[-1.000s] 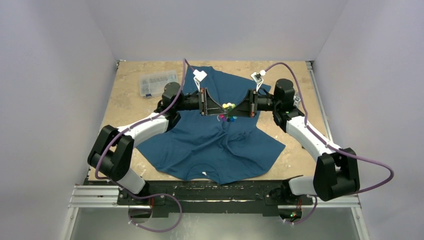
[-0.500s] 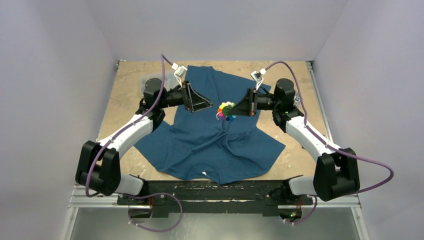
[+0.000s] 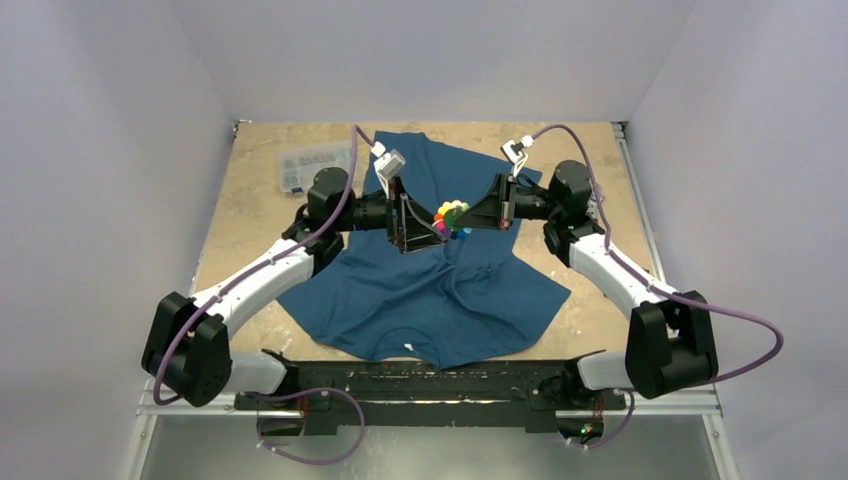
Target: Remove the brooch from the garment
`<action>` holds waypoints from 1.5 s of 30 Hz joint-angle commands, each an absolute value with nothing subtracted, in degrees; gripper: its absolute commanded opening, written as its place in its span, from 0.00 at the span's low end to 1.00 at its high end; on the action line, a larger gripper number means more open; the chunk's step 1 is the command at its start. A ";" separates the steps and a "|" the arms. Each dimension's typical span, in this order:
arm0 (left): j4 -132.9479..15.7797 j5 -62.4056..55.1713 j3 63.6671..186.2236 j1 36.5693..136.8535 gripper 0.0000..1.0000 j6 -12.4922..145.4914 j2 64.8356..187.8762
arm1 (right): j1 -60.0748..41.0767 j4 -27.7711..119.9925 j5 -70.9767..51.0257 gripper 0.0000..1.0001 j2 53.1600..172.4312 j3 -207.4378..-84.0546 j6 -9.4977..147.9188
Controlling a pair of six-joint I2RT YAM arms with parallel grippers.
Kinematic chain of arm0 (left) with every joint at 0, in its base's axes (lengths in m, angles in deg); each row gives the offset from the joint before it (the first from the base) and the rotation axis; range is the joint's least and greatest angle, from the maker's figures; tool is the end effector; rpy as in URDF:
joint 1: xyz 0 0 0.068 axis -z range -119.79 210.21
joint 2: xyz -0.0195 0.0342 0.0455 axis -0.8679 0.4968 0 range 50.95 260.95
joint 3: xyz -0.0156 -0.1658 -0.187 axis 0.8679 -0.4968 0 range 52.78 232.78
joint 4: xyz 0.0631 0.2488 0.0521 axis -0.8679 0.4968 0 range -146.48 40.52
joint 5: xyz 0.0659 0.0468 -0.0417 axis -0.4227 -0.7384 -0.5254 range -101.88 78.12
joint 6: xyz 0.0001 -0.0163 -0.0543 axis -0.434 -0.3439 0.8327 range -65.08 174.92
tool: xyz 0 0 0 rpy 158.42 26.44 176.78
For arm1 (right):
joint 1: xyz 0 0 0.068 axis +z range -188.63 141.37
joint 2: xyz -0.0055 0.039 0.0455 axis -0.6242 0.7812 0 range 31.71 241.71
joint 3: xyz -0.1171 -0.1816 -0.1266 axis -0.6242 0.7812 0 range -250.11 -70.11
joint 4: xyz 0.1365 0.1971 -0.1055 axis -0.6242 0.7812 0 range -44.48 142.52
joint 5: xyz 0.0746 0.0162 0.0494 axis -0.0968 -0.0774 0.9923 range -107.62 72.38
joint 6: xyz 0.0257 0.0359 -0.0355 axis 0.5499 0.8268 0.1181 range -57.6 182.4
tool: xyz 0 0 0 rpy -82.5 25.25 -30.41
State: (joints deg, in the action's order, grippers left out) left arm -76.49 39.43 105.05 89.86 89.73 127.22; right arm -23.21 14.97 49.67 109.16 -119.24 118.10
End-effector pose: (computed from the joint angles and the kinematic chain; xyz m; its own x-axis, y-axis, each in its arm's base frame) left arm 0.2541 -0.1803 0.2954 -0.6124 -0.0620 -0.7881 0.7750 0.1496 -0.6140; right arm 0.2809 0.1154 0.2884 -0.7978 0.1109 -0.5927 -0.5895 0.0630 0.8053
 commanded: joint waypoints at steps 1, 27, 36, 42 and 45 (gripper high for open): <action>-78.64 37.16 107.41 90.86 1.00 87.76 128.44 | -22.95 11.15 51.03 0.00 109.10 -118.77 120.83; -82.68 34.54 109.53 92.46 0.46 100.43 133.40 | -22.81 17.08 50.50 0.00 104.61 -118.54 113.11; -84.00 34.47 108.56 92.36 0.43 101.36 133.07 | -22.83 18.97 50.25 0.00 103.61 -118.40 111.46; -82.35 33.93 108.17 91.98 0.43 101.39 132.55 | -22.83 18.97 50.15 0.00 103.27 -118.21 111.26; -82.17 33.77 107.99 91.93 0.43 101.85 132.43 | -22.81 18.88 50.31 0.00 103.26 -118.28 111.24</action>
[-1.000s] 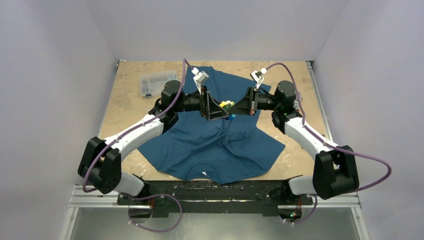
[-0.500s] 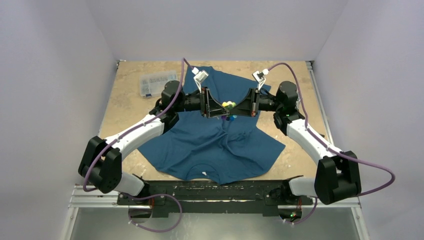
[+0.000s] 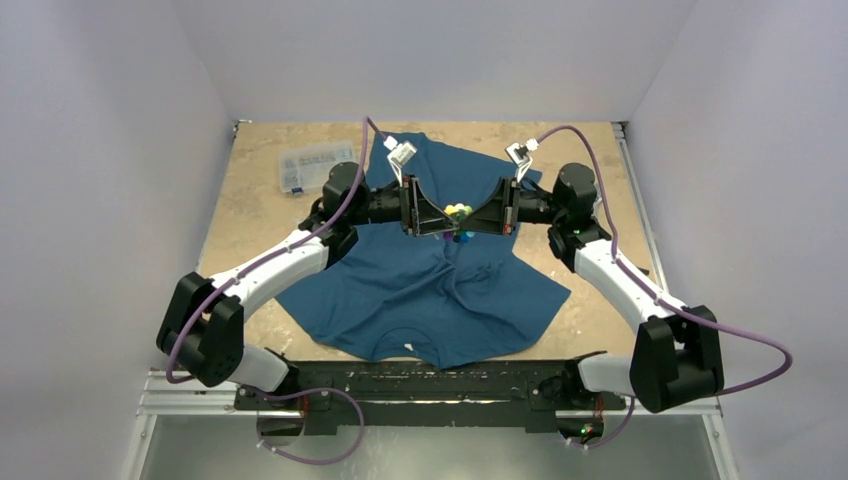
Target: Remove the brooch from the garment
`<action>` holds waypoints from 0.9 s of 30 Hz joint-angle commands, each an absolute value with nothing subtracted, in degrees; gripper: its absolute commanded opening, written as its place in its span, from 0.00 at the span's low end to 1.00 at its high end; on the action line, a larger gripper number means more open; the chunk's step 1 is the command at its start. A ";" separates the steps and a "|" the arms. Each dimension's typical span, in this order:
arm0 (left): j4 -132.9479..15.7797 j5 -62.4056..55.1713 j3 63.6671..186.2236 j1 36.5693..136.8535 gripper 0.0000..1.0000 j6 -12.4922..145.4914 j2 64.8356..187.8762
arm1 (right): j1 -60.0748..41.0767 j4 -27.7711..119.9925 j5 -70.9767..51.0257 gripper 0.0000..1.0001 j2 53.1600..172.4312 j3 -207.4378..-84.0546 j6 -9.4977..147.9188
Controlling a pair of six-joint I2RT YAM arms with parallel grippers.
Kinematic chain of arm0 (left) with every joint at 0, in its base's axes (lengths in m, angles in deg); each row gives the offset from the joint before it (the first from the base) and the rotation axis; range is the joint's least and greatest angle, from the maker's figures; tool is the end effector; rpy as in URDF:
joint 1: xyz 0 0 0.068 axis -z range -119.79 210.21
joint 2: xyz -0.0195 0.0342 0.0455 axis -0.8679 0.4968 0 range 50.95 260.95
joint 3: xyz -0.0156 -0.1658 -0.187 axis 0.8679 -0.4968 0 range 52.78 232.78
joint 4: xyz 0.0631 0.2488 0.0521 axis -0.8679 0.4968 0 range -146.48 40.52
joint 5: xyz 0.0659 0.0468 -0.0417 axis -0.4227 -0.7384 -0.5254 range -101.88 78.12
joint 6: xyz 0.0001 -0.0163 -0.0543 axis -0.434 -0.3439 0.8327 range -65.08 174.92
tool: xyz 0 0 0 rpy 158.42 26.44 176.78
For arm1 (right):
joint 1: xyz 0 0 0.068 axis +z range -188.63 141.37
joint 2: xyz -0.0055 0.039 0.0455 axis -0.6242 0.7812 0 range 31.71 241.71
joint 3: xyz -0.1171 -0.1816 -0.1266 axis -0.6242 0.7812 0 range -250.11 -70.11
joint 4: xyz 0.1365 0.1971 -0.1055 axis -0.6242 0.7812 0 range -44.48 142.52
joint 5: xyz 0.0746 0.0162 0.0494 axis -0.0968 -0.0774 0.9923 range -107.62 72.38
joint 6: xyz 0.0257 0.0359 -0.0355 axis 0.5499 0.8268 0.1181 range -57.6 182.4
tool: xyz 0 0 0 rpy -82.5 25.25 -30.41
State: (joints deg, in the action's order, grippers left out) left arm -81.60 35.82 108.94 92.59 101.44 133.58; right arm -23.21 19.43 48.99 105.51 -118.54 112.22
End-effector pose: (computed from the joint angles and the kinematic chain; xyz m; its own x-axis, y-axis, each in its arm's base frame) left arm 0.2682 -0.2048 0.2941 -0.7282 -0.1165 -0.6754 0.6633 0.1280 -0.7373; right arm 0.2700 0.1122 0.2949 -0.7488 0.1082 -0.6539 -0.6481 0.0869 0.7566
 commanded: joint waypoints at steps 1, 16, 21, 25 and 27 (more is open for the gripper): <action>-82.08 33.74 107.97 91.84 0.43 101.93 132.45 | -22.83 18.81 50.40 0.00 103.26 -118.28 111.22; -84.91 35.58 108.49 91.02 0.41 105.04 134.55 | -22.40 16.78 51.48 0.00 103.21 -118.57 109.64; -86.84 36.78 108.61 91.13 0.39 106.52 135.31 | -21.60 17.08 51.81 0.00 103.34 -118.87 108.00; -87.36 37.01 108.26 91.12 0.36 107.66 135.50 | -21.52 17.04 51.81 0.00 103.43 -119.15 107.53; -88.03 36.99 107.92 91.12 0.36 108.18 135.50 | -21.49 17.20 51.73 0.00 103.51 -119.24 107.49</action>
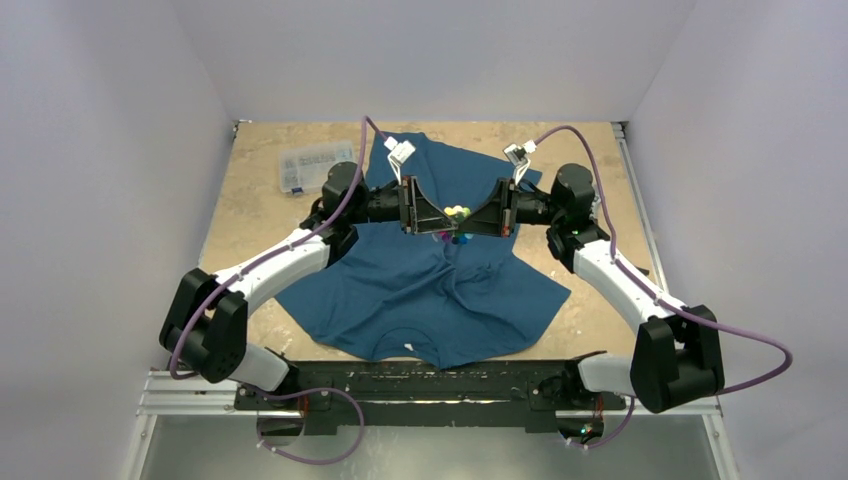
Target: Remove the brooch from the garment
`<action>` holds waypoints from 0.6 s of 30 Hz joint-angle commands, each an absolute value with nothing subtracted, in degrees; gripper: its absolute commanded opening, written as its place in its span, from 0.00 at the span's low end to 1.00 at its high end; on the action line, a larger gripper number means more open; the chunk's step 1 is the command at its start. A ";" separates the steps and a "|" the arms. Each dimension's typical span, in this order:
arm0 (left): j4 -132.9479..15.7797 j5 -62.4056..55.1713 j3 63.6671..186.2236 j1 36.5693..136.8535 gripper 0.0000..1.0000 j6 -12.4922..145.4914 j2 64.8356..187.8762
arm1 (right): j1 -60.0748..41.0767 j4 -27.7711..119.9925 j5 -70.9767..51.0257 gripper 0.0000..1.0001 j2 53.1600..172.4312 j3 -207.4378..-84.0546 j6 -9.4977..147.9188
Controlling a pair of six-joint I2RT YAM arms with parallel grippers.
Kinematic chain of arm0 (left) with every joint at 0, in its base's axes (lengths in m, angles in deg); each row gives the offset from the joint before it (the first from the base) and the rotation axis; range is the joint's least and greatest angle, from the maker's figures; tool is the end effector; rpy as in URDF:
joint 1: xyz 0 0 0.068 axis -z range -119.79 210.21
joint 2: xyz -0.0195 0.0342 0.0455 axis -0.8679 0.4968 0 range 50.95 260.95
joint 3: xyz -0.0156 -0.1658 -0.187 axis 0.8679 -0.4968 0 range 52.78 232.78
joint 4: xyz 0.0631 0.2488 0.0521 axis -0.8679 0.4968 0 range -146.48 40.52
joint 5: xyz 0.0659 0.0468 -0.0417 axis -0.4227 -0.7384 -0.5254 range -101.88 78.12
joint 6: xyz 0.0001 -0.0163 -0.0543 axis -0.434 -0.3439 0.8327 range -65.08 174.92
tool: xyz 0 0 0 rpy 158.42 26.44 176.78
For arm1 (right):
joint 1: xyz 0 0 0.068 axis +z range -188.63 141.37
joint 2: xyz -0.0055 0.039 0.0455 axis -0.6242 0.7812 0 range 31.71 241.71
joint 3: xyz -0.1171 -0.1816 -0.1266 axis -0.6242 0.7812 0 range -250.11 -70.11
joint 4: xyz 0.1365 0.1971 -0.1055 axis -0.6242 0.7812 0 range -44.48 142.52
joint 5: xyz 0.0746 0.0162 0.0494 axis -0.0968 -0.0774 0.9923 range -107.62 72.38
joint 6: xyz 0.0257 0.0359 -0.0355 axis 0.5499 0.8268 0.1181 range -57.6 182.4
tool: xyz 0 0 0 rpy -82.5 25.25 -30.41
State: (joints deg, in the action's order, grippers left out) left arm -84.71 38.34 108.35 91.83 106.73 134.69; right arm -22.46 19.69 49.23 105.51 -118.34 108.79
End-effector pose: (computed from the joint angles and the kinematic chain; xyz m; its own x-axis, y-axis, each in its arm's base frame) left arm 0.2717 -0.2031 0.2899 -0.7774 -0.1120 -0.6190 0.6128 0.0875 -0.7854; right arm 0.2682 0.1157 0.2933 -0.7157 0.0890 -0.6927 -0.6877 0.0829 0.7212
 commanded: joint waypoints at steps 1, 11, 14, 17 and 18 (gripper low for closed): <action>-88.52 37.07 107.76 91.09 0.36 108.51 135.50 | -21.53 17.38 51.73 0.00 103.52 -119.24 107.44; -86.96 36.26 106.93 90.37 0.33 108.56 135.06 | -21.50 18.27 51.70 0.00 103.39 -119.55 106.73; -88.24 36.82 106.51 90.40 0.33 108.80 135.07 | -21.49 18.27 51.90 0.00 103.56 -119.89 106.78; -89.33 37.44 106.34 90.38 0.33 108.92 135.19 | -21.50 18.04 51.84 0.00 103.65 -120.03 106.85; -89.72 37.69 106.33 90.48 0.33 108.98 135.27 | -21.50 17.68 51.82 0.00 103.76 -120.03 106.94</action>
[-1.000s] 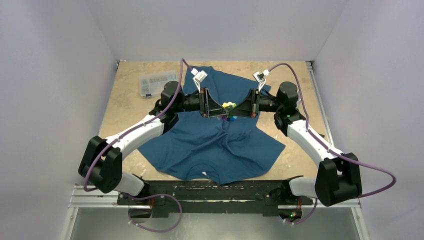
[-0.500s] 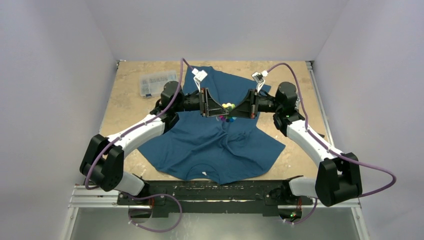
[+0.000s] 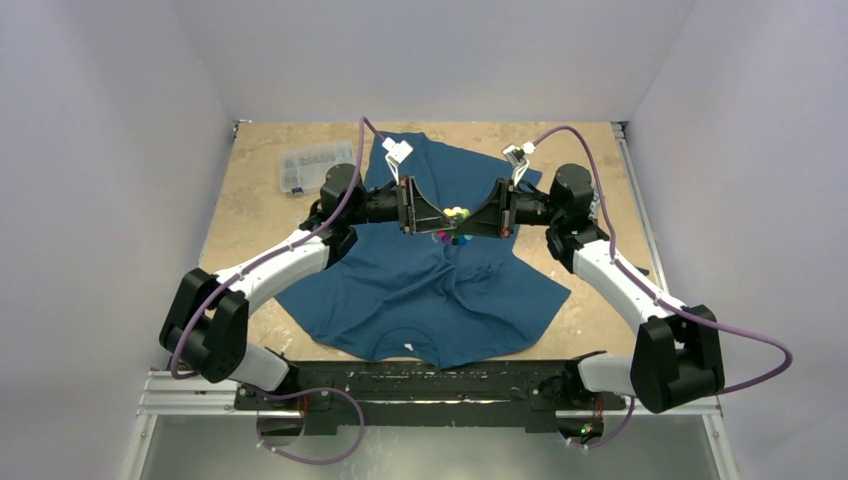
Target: Remove the brooch from the garment
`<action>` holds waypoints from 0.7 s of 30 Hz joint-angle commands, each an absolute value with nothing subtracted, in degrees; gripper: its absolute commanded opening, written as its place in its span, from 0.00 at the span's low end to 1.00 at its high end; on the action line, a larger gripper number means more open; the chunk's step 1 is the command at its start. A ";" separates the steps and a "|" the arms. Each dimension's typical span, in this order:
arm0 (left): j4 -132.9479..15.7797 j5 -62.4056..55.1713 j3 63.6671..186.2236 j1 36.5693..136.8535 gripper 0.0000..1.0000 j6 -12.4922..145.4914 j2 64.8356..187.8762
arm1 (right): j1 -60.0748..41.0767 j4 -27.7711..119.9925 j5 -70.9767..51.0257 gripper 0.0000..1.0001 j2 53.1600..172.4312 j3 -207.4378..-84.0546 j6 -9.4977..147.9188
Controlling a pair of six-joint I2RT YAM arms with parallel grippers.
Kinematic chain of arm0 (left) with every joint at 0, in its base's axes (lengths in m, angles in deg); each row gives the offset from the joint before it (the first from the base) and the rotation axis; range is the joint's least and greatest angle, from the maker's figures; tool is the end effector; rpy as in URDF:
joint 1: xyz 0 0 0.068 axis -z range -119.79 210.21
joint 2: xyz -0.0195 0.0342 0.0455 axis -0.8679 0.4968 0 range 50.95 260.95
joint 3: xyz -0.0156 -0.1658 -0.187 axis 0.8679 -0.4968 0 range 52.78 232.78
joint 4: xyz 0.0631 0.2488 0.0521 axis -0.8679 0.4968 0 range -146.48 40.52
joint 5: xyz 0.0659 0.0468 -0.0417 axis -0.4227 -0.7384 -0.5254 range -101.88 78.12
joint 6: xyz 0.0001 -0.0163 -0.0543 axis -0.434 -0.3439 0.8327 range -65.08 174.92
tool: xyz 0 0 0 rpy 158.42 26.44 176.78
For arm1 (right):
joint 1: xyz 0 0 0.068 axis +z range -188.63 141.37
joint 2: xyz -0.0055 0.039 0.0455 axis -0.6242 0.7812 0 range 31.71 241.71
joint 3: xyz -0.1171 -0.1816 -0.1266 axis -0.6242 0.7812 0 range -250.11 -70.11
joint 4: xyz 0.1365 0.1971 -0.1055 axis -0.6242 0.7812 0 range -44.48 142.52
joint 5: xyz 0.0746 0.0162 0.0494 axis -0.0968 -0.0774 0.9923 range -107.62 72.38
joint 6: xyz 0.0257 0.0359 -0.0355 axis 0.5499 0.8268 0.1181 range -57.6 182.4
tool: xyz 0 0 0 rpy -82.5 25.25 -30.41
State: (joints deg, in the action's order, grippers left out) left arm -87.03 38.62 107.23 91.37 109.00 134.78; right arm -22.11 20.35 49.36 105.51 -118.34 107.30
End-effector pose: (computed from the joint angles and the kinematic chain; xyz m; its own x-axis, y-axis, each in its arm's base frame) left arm 0.2722 -0.2004 0.2867 -0.7908 -0.1238 -0.5994 0.5946 0.0768 -0.8004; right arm 0.2674 0.1173 0.2923 -0.7061 0.0786 -0.7037 -0.6990 0.0816 0.7105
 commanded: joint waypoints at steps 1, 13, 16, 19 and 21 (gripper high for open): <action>-89.98 37.83 106.23 90.47 0.33 109.17 135.38 | -21.50 17.24 51.84 0.00 103.78 -119.96 107.10; -93.81 38.72 106.01 90.84 0.29 111.40 137.35 | -21.35 13.50 52.64 0.00 103.86 -119.31 108.98; -94.54 38.92 106.15 90.88 0.27 112.18 138.06 | -21.32 13.41 52.86 0.00 103.95 -119.57 108.60; -95.05 39.01 106.25 90.88 0.23 112.60 138.60 | -21.26 13.52 53.01 0.00 103.96 -119.78 108.20; -95.29 38.88 106.15 90.84 0.21 113.11 138.87 | -21.19 13.69 52.96 0.00 103.88 -119.86 107.89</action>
State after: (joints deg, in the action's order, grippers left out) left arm -94.81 40.65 106.42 91.26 113.03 136.90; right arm -22.18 18.05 49.52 105.51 -118.34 107.76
